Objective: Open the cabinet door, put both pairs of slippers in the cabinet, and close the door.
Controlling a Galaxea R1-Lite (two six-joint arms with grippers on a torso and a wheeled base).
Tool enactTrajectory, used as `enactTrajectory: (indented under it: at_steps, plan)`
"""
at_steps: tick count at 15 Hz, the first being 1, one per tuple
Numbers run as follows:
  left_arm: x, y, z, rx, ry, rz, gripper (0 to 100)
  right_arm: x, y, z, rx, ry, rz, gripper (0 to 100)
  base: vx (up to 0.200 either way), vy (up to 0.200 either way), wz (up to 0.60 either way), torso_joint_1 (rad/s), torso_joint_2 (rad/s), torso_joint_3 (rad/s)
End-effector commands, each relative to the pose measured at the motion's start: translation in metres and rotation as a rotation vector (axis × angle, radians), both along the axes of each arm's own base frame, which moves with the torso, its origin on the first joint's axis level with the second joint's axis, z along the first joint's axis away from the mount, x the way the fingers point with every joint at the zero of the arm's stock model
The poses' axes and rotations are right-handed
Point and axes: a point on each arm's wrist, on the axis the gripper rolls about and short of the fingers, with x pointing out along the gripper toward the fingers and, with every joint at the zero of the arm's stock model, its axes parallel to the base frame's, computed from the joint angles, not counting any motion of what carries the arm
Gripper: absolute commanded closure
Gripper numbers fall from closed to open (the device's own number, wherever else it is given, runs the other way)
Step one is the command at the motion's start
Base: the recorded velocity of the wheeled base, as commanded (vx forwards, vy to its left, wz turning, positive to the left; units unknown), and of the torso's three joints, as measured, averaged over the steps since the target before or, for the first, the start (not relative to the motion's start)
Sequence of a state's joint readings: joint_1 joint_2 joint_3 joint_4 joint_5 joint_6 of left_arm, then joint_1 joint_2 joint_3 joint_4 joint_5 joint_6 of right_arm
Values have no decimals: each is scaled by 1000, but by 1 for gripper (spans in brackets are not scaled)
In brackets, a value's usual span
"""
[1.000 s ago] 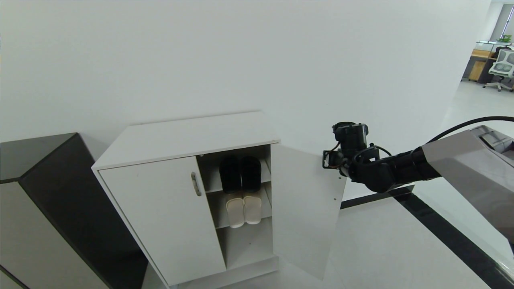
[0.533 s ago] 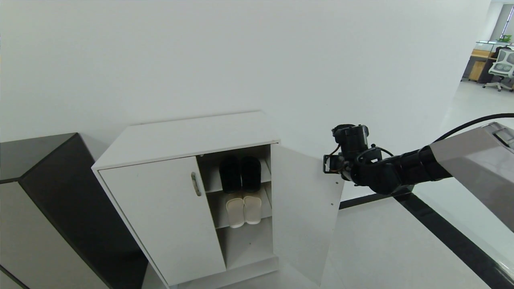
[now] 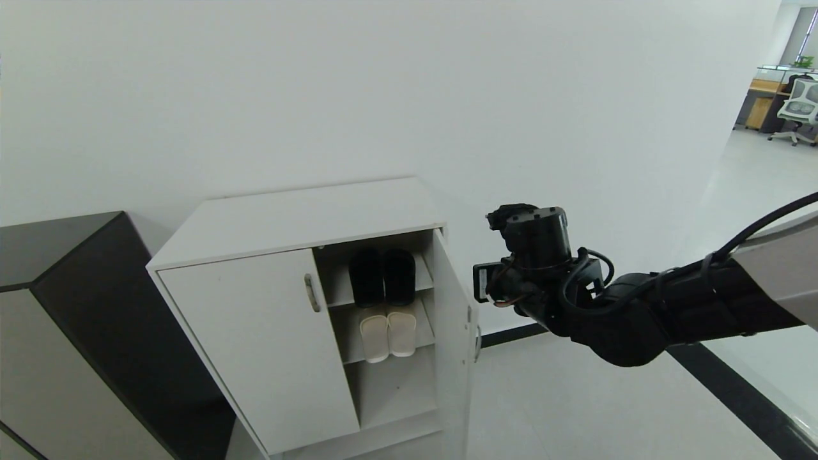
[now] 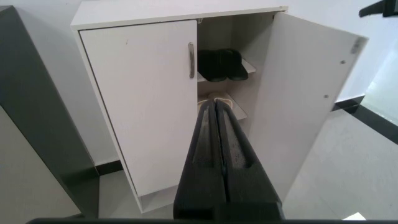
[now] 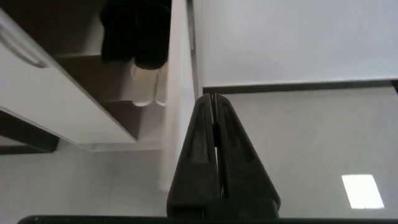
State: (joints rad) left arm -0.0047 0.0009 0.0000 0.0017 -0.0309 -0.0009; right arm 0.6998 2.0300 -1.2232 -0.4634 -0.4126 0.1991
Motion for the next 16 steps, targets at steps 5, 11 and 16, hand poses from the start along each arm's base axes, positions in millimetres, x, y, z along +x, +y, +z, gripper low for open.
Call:
enactTrajectory:
  at_steps: [5, 11, 16]
  plan:
    - [0, 0, 0, -1, 1, 0, 100, -26, -7, -1, -22, -9, 55, 100, 0, 0, 0, 0, 0, 0]
    - [0, 0, 0, 1, 0, 0, 100, -33, -9, -17, -27, 2, 63, 100, 0, 0, 500, 1, 1, 1]
    - [0, 0, 0, -1, 1, 0, 100, -36, -11, -25, 7, 1, 138, 100, 0, 0, 120, 3, 0, -1]
